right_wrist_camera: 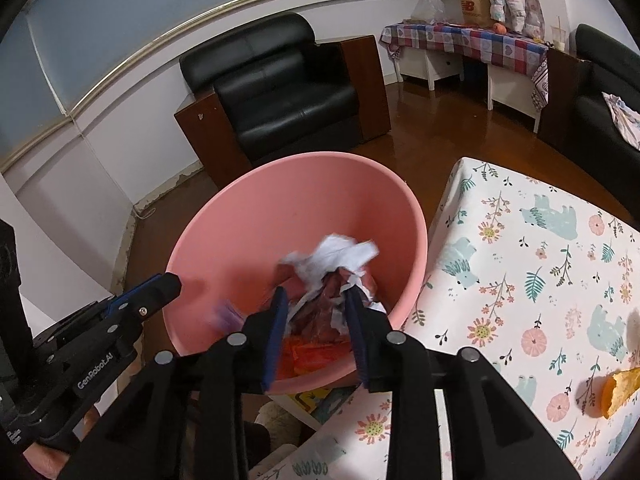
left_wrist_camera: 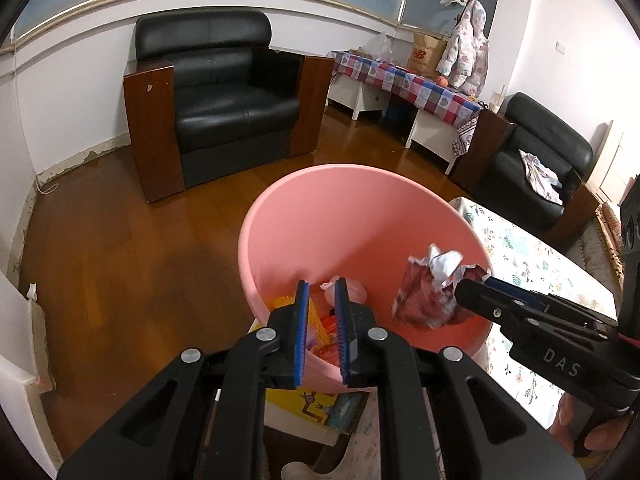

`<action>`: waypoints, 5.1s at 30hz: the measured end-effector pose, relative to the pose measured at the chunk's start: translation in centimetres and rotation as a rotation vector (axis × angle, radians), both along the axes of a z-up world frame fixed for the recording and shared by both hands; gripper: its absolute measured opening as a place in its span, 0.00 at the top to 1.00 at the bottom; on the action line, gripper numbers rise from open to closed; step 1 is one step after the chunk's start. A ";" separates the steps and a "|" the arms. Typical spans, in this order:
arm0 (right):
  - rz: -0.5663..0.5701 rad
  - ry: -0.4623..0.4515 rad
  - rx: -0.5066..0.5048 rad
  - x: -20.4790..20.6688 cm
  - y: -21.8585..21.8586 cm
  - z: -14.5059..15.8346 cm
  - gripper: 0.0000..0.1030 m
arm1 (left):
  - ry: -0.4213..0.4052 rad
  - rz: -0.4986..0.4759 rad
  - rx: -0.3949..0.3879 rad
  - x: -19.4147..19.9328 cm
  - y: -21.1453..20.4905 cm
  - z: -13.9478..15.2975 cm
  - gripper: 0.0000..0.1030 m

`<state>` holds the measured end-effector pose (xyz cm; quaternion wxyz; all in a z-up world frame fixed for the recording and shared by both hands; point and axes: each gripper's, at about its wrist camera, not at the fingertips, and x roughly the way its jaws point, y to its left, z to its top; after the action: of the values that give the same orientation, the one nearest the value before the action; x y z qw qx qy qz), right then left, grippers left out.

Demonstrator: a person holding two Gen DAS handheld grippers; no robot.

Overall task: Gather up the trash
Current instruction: 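Open both tools to drop the purple bag and paper into the bucket, then grasp the yellow chip with the left tool while the right tool grasps the orange-white bag, then carry the yellow chip and orange-white bag over the pink bucket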

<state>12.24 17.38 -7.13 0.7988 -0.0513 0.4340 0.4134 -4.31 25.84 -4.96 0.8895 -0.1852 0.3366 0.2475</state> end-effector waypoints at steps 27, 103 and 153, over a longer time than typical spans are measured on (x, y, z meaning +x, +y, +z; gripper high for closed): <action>-0.009 -0.075 0.081 -3.3 -5.8 4.3 0.52 | -0.083 -0.063 0.011 -0.7 -2.9 3.2 0.55; -0.657 -0.102 0.039 3.1 -40.1 0.1 0.44 | 0.086 -0.558 -0.086 15.4 -23.9 -3.9 0.96; -0.340 -0.173 0.067 -2.5 -24.4 5.6 0.58 | -0.086 -0.313 -0.011 5.4 -13.6 3.0 0.97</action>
<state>9.79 -7.02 -1.54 0.8926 0.0138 0.3523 0.2809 1.05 12.24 -1.95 0.9298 -0.1457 0.3242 0.0960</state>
